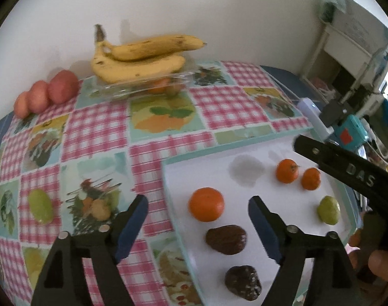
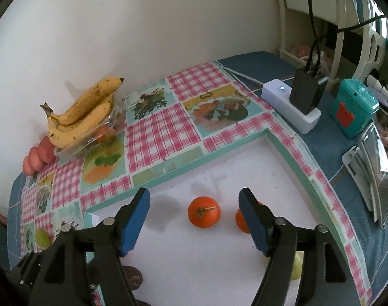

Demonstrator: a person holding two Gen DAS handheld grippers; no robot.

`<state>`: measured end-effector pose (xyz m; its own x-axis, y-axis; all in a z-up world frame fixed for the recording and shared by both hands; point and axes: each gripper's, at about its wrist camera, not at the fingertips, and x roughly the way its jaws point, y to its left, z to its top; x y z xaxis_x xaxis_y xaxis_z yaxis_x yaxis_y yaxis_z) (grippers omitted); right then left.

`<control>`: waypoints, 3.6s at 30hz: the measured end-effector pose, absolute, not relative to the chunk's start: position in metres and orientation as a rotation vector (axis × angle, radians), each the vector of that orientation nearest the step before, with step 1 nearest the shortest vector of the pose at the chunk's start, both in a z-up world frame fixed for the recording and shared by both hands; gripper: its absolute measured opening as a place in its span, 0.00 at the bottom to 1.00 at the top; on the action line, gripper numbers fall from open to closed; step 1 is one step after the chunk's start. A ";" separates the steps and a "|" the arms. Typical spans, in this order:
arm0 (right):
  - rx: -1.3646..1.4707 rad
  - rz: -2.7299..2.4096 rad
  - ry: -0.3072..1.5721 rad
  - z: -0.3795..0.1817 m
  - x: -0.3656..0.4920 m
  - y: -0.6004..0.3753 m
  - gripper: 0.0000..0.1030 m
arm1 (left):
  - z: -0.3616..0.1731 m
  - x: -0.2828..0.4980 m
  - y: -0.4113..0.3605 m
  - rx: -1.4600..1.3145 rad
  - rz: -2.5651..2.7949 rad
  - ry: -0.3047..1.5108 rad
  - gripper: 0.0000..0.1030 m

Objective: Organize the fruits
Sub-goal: 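Withdraw both tools from the tray toward the green pear and brown fruit, then grasp the green pear with the left tool while the right tool grasps the small brown fruit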

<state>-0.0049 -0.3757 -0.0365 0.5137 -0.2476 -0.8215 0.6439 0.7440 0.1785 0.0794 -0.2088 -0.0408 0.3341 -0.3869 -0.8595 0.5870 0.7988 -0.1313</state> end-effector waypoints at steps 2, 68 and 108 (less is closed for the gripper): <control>0.499 -0.570 0.883 -0.035 -0.006 -0.373 0.81 | -0.039 0.085 -0.198 0.183 -0.611 1.062 0.96; 0.297 -0.181 0.918 -0.023 0.063 -0.195 0.89 | -0.032 0.175 0.031 -0.180 -0.103 1.111 1.00; 0.080 -0.129 1.159 -0.112 0.121 -0.153 0.71 | -0.100 0.203 -0.019 -0.147 -0.220 1.247 0.81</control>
